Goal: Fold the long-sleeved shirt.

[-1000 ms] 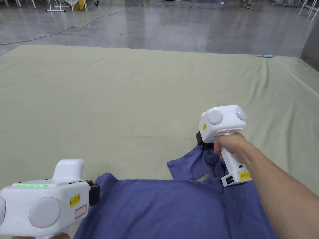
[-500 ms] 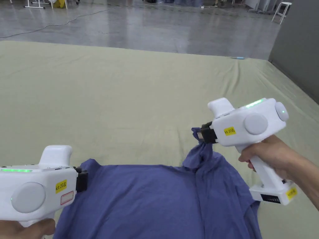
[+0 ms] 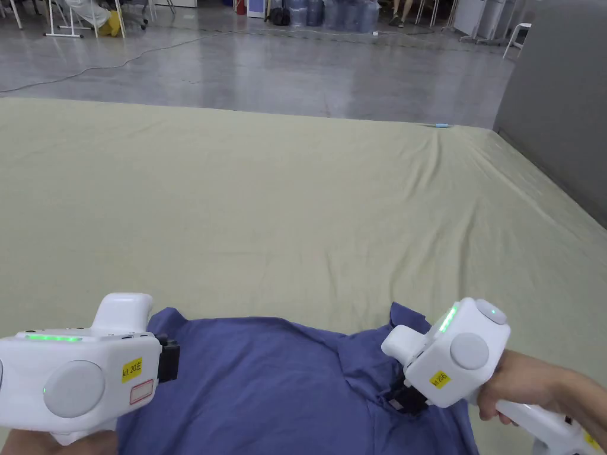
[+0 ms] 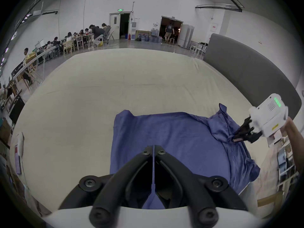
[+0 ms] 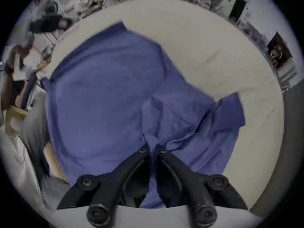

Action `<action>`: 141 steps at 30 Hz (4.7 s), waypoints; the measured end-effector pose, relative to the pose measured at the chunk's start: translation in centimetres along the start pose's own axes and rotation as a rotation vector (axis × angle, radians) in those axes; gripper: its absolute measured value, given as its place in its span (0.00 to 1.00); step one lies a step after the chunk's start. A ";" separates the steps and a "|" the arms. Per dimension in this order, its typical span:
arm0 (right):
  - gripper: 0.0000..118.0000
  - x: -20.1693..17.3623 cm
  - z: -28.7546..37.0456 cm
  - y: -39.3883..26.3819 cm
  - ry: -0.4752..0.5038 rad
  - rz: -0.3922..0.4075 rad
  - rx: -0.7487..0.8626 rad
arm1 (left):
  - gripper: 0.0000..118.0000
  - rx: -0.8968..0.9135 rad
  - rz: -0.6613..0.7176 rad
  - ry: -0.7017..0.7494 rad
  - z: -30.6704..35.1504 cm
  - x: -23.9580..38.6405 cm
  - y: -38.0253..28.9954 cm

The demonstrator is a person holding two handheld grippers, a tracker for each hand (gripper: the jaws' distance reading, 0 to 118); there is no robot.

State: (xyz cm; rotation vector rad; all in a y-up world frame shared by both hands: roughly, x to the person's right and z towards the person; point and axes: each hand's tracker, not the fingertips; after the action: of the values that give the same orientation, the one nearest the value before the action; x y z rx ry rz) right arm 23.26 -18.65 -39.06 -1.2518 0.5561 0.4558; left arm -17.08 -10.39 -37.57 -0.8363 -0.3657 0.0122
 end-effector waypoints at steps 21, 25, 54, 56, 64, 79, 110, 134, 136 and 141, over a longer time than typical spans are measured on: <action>0.00 -2.5 14.1 -5.9 -0.295 -0.642 0.545 | 0.00 0.057 0.035 0.008 3.5 -1.4 0.8; 0.00 -2.2 13.9 -5.5 -0.271 -0.644 0.540 | 0.00 0.009 0.082 0.064 1.1 -3.1 4.8; 0.30 10.2 6.4 2.2 -0.231 -0.736 0.323 | 0.00 -0.205 0.092 0.130 -13.1 -7.4 8.9; 0.56 11.9 4.4 3.2 -0.238 -0.765 0.261 | 0.00 -0.195 0.102 0.123 -12.7 -7.2 8.9; 0.67 13.3 -2.5 4.3 -0.205 -0.790 0.022 | 0.00 -0.188 0.084 0.116 -12.2 -6.2 8.3; 0.09 12.2 0.9 3.9 -0.149 -0.808 0.172 | 0.00 -0.175 0.108 0.118 -10.8 -6.5 7.9; 0.09 -10.8 8.1 -16.1 -0.048 -0.391 0.054 | 0.00 -0.444 -0.091 0.042 5.7 -3.4 -14.3; 0.45 -16.7 20.5 -10.9 -0.417 -0.705 0.774 | 0.43 0.237 -0.015 0.136 15.9 0.3 -8.4; 0.05 -18.1 19.1 -10.3 -0.504 -0.683 0.802 | 0.00 0.237 0.010 0.152 15.1 0.9 -9.1; 0.00 -19.0 17.0 -10.1 -0.502 -0.659 0.810 | 0.00 0.208 0.007 0.109 13.7 0.5 -9.5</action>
State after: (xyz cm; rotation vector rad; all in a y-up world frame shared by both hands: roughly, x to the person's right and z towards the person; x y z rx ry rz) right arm 16.95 -5.22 -16.02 -0.4484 -0.1283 -0.0414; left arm -22.28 -6.81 -22.08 -0.6295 -0.2544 0.0110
